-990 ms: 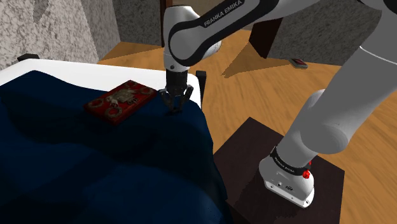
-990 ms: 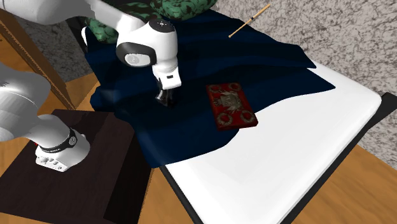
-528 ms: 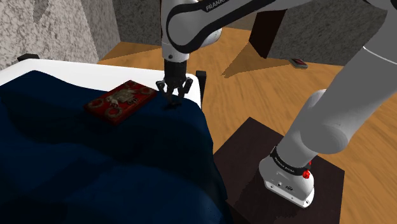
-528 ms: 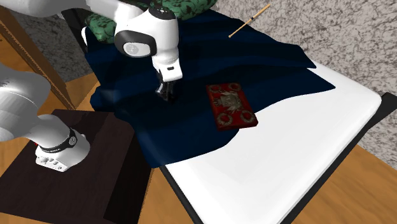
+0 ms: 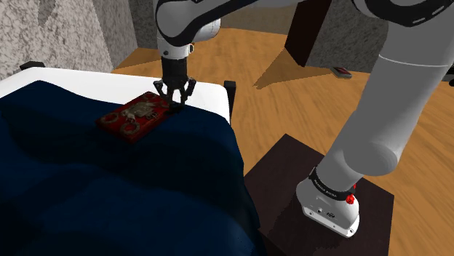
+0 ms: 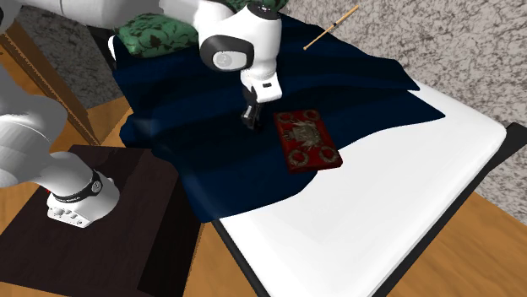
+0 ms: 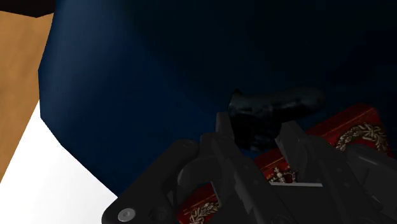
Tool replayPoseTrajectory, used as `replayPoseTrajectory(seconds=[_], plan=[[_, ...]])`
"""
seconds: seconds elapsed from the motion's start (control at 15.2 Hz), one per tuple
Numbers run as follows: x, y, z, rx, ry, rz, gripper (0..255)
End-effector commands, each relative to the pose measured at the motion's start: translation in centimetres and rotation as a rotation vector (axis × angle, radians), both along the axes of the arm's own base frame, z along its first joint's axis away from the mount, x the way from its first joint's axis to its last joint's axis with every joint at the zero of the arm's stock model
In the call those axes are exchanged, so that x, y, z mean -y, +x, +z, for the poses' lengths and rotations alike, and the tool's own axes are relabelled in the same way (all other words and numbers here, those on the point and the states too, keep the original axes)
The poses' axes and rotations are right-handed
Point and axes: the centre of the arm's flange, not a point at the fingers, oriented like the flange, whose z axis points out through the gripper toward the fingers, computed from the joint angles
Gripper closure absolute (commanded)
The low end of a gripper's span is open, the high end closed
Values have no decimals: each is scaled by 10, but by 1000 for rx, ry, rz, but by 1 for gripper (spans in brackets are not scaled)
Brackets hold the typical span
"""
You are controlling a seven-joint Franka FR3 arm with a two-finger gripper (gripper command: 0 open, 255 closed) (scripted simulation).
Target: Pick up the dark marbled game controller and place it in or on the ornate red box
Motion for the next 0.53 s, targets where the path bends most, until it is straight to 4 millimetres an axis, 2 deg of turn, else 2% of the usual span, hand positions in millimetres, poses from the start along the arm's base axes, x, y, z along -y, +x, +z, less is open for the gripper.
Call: replayPoseTrajectory(seconds=[0.0, 0.46], plan=[[-7, 27, 3, 0, 0, -1, 255], [-29, 116, 9, 0, 0, -1, 255]])
